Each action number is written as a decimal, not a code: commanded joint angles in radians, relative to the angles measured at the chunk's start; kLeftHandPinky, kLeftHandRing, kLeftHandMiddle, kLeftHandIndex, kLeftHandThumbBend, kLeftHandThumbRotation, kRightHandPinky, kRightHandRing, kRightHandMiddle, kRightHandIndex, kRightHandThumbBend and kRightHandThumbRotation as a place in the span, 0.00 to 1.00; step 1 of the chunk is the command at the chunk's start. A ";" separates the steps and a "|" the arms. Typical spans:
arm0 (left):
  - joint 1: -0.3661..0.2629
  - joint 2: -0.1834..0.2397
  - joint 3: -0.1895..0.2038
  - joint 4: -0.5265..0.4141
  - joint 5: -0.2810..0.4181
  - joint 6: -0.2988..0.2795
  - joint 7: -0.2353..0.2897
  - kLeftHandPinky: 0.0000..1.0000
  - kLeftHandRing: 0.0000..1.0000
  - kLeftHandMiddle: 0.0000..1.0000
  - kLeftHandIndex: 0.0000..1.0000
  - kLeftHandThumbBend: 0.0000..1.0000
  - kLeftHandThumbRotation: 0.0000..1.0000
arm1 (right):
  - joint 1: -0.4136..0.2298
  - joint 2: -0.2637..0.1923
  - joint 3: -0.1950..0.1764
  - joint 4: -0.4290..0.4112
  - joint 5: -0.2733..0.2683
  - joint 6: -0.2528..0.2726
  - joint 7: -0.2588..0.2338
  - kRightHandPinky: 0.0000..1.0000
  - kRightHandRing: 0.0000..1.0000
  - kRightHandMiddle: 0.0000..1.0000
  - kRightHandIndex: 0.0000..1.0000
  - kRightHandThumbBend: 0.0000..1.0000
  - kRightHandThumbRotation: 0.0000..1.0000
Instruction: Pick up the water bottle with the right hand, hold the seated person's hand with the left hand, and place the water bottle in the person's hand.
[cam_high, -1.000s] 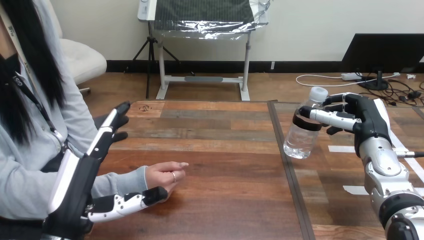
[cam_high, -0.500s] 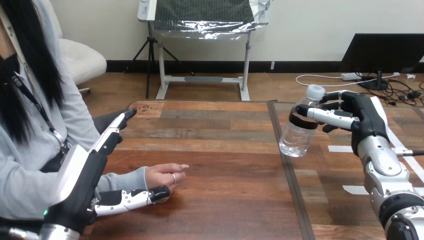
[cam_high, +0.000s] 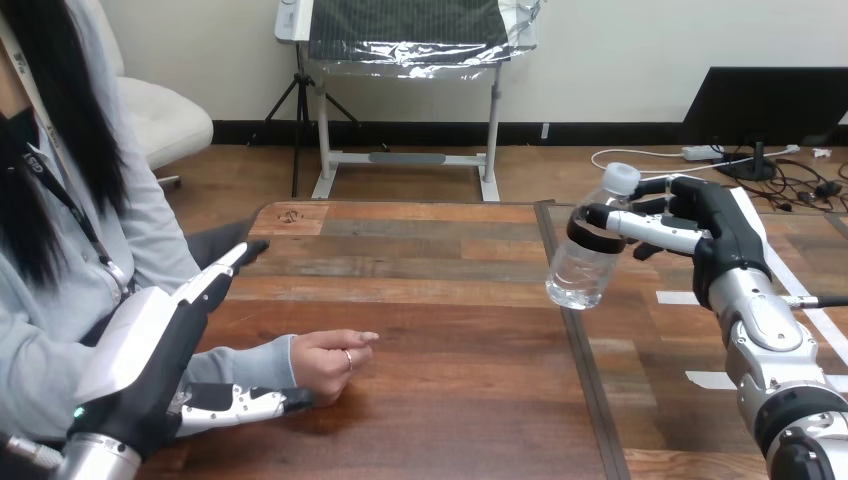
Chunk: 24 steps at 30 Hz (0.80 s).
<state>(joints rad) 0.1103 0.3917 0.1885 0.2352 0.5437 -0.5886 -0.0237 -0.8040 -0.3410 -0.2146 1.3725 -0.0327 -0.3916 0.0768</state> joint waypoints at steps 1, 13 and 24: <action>-0.084 0.052 -0.033 -0.042 0.022 0.034 0.010 0.83 0.88 0.88 0.88 1.00 0.23 | -0.068 0.013 -0.011 -0.085 0.026 -0.055 0.011 0.29 0.37 0.44 0.45 0.78 0.00; -0.139 0.130 -0.078 0.003 0.060 0.069 0.008 0.81 0.85 0.86 0.85 1.00 0.14 | -0.059 0.024 -0.023 -0.110 0.065 -0.082 0.068 0.30 0.37 0.44 0.45 0.76 0.00; -0.195 0.199 -0.125 0.065 0.044 0.080 -0.036 0.80 0.84 0.84 0.84 1.00 0.18 | -0.050 0.031 -0.020 -0.138 0.085 -0.104 0.101 0.28 0.36 0.43 0.44 0.75 0.00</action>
<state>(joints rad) 0.0078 0.5401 0.0897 0.2728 0.5969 -0.5110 -0.0457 -0.8032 -0.3077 -0.2158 1.3142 0.0236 -0.4430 0.1650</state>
